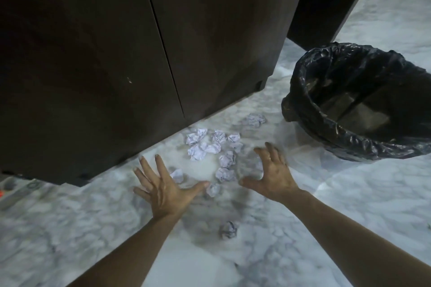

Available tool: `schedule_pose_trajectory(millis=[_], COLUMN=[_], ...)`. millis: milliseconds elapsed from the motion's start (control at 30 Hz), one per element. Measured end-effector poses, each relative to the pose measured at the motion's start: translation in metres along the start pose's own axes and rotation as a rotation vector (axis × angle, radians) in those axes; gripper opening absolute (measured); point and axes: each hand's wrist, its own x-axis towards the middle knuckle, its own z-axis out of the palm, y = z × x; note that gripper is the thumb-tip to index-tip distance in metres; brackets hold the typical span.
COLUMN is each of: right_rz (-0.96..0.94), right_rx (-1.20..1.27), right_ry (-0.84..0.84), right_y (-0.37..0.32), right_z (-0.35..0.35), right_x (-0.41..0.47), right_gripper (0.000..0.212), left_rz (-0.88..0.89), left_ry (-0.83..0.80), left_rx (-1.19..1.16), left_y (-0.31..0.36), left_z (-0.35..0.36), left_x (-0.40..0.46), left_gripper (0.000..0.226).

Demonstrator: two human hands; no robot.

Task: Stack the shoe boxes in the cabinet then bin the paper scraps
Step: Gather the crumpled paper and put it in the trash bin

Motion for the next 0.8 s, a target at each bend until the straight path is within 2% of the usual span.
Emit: schedule_pose_trajectory(millis=[100,167,267,400,533,667,800], right_rz=[-0.049,-0.077,-0.111,-0.195,-0.237,-0.303,-0.307], right_rx=[-0.099,-0.14,-0.151,-0.154,-0.183,-0.197,-0.181], right_ry=[-0.093,-0.139,-0.115,-0.108,-0.135,-0.104,-0.068], right_y=[-0.001,-0.004,-0.011,-0.024,-0.026,-0.016,-0.009], right_z=[0.012,0.019,0.025,0.024,0.023,0.023,0.03], right_x=[0.008,0.013,0.026,0.042,0.047,0.04,0.025], right_gripper=[0.111,0.114,0.116,0.094,0.075,0.079,0.069], left_rz=[-0.039,0.046,0.184,0.311,0.416,0.5,0.557], left_ry=[-0.028,-0.038,-0.061,-0.119,-0.076,-0.054,0.001], left_rx=[-0.045,-0.096,-0.103,-0.005,0.037,0.055,0.116], left_y=[-0.012,-0.019,-0.021,-0.01,-0.005,-0.003,-0.013], left_z=[0.004,0.012,0.022,0.027,0.038,0.049,0.054], left_x=[0.004,0.005,0.003,0.001,-0.002,-0.001,-0.003], left_gripper=[0.153,0.153,0.152,0.141,0.114,0.07,0.039])
